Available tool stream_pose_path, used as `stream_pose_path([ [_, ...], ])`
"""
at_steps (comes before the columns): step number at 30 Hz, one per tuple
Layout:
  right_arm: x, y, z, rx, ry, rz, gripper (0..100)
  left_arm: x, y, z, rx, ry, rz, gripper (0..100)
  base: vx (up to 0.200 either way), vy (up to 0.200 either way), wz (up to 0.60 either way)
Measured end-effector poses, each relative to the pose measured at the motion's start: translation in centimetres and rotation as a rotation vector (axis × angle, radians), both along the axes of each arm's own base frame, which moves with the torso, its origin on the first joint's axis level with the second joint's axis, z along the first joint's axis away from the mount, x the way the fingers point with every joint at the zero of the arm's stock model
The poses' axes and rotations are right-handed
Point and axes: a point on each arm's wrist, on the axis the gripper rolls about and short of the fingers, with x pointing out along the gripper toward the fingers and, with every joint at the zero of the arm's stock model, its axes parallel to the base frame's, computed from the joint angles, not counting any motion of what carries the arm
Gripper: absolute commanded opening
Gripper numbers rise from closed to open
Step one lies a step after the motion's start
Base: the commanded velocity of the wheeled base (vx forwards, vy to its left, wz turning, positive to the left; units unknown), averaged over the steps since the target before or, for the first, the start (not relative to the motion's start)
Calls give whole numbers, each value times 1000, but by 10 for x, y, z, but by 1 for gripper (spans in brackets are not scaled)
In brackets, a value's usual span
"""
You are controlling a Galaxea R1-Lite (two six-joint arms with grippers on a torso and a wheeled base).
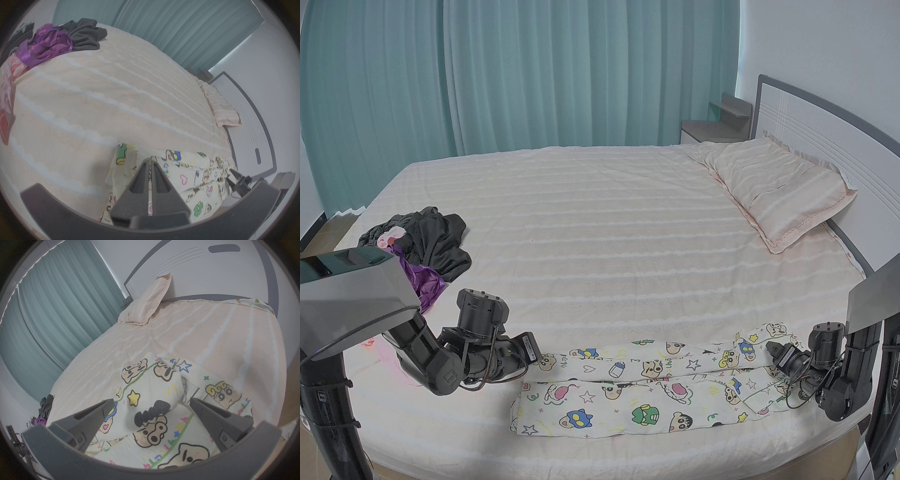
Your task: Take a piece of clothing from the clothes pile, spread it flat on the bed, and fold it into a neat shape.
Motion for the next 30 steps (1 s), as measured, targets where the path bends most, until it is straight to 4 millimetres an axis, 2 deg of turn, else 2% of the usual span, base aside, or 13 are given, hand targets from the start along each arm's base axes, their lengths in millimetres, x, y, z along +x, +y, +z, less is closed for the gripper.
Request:
stream_pose_path([
  [8, -1, 3, 0, -2, 5, 11, 100, 9, 12, -11, -25, 45, 87, 0, 0, 0, 0],
  [15, -3, 4, -1, -1, 10, 18, 100, 8, 14, -18, -23, 76, 85, 0, 0, 0, 0],
  [24, -3, 5, -1, 0, 10, 19, 100, 2, 1, -19, -55, 79, -1, 0, 0, 0, 0],
  [30, -3, 5, 0, 0, 10, 19, 100, -16, 0, -22, -61, 59, -129, 0, 0, 0, 0],
])
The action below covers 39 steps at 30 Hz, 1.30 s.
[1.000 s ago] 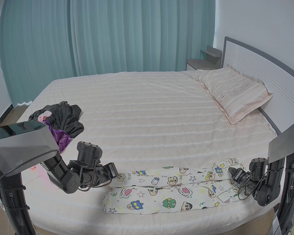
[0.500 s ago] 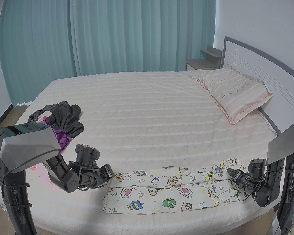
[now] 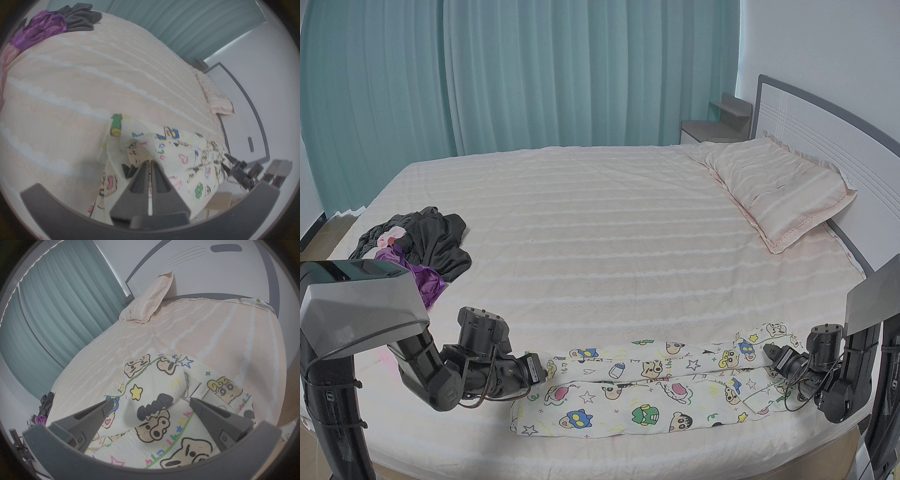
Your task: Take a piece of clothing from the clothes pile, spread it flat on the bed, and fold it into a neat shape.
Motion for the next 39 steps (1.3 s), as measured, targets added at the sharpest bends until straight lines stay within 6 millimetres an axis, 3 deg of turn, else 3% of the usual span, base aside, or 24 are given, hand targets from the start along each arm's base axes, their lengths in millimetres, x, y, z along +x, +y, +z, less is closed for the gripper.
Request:
stream_pose_path([
  [7, 0, 0, 0, 0, 1, 0, 100, -28, 8, -2, 5, -105, -136, 0, 0, 0, 0],
  [15, -1, 0, 0, 0, 2, 2, 100, -53, 20, -11, 101, -109, -253, 0, 0, 0, 0],
  [29, -1, 1, 0, 2, 3, 2, 100, -71, 34, -22, 210, -101, -344, 0, 0, 0, 0],
  [37, -1, 1, 0, 1, 2, 3, 100, -85, 45, -7, 141, -109, -328, 0, 0, 0, 0],
  [38, -1, 1, 0, 0, 2, 3, 100, -88, 46, -2, 124, -114, -321, 100, 0, 0, 0],
  [39, -1, 1, 0, 0, 2, 3, 100, -89, 47, 0, 115, -117, -315, 100, 0, 0, 0],
])
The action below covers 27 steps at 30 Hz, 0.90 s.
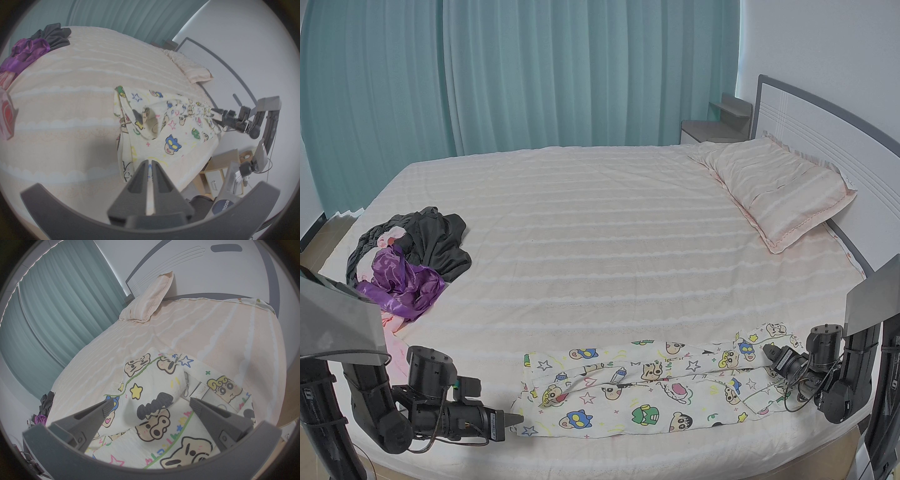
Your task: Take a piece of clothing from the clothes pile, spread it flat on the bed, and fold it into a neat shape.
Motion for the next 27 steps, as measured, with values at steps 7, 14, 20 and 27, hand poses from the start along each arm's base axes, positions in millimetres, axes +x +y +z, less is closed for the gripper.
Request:
stream_pose_path([
  [7, -1, 0, 0, -2, 2, 2, 100, -2, 4, 25, -123, -13, 96, 100, 0, 0, 0],
  [14, -2, 2, 0, -2, 4, 8, 100, 26, -8, 48, -265, -64, 180, 100, 0, 0, 0],
  [20, -2, 3, 1, -2, 4, 11, 100, 46, -24, 38, -263, -54, 213, 100, 0, 0, 0],
  [27, -2, 3, 1, -1, 3, 11, 100, 61, -47, 16, -216, -43, 226, 100, 0, 0, 0],
])
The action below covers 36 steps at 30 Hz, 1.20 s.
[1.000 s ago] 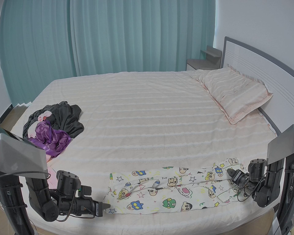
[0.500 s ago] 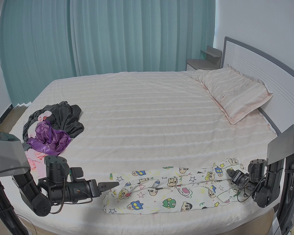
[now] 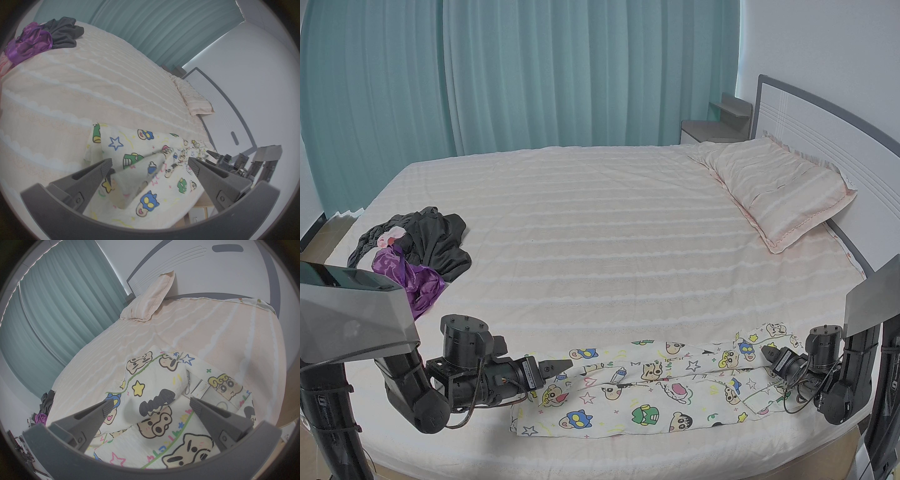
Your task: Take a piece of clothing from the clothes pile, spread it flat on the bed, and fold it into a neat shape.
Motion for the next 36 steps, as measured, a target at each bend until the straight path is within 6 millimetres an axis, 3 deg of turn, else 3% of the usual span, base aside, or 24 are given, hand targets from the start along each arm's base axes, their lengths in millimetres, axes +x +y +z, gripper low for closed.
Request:
stream_pose_path([
  [13, 0, 0, 0, 4, 1, -2, 100, -4, -10, -19, 87, 7, -44, 100, 0, 0, 0],
  [14, 0, 0, 0, 4, 0, -2, 100, -5, -10, -19, 91, 7, -48, 0, 0, 0, 0],
  [29, -12, -7, 15, -28, -10, 18, 100, -21, -3, -18, 174, -112, -87, 0, 0, 0, 0],
  [36, -10, -5, 12, 20, -6, 36, 100, -22, -2, -16, 183, -117, -72, 0, 0, 0, 0],
])
